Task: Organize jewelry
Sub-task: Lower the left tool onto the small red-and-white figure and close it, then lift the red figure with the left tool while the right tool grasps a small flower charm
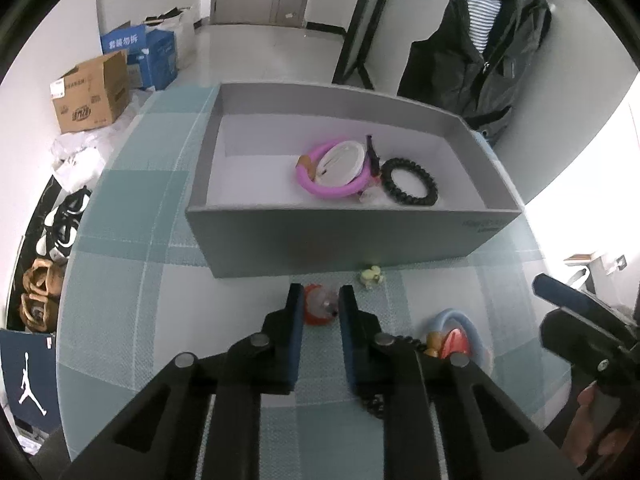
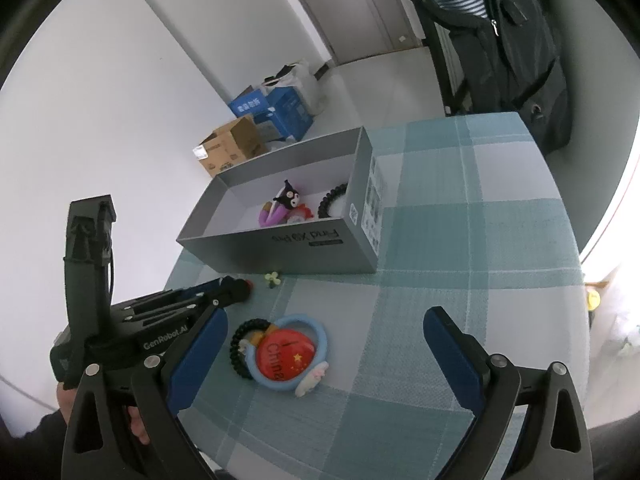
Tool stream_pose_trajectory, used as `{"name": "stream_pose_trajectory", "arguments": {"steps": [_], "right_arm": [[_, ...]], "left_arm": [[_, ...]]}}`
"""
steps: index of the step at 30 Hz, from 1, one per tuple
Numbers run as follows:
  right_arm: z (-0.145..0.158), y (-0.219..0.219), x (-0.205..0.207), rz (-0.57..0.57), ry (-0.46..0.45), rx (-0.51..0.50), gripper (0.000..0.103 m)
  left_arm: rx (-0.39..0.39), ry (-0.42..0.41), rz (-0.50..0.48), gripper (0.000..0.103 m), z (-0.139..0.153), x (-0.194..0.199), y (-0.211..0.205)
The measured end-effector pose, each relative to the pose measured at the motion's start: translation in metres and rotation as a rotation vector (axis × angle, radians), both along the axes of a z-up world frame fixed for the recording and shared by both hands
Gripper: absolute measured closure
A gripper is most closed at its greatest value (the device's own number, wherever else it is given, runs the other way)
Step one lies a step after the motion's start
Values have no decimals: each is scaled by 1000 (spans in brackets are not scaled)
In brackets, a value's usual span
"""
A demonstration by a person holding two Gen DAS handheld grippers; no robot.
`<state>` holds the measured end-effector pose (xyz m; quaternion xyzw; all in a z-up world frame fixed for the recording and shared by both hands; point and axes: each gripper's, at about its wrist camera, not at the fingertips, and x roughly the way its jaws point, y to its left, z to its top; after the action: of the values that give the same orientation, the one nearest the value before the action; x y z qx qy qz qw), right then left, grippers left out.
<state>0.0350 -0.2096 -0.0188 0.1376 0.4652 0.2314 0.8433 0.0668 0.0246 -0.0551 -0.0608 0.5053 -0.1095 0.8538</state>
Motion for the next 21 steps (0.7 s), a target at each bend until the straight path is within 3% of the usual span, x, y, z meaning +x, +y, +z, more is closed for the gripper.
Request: {"name": "stream_pose_trajectory", "arguments": {"steps": [5,13,18,21], "right_arm": [[-1,9,3,57,8,16,4],[0,40,13,138,28,18,7],[-8,56,18,139,59,11,10],[-13,65,21,132,78,13,11]], "left_arm": [[-43,13,21,92,4,0,11],[-122,-34,88,92,19,-1,34],[-165,-35,132,92,18,3,47],[-151,-48,135,92,19,3,50]]}}
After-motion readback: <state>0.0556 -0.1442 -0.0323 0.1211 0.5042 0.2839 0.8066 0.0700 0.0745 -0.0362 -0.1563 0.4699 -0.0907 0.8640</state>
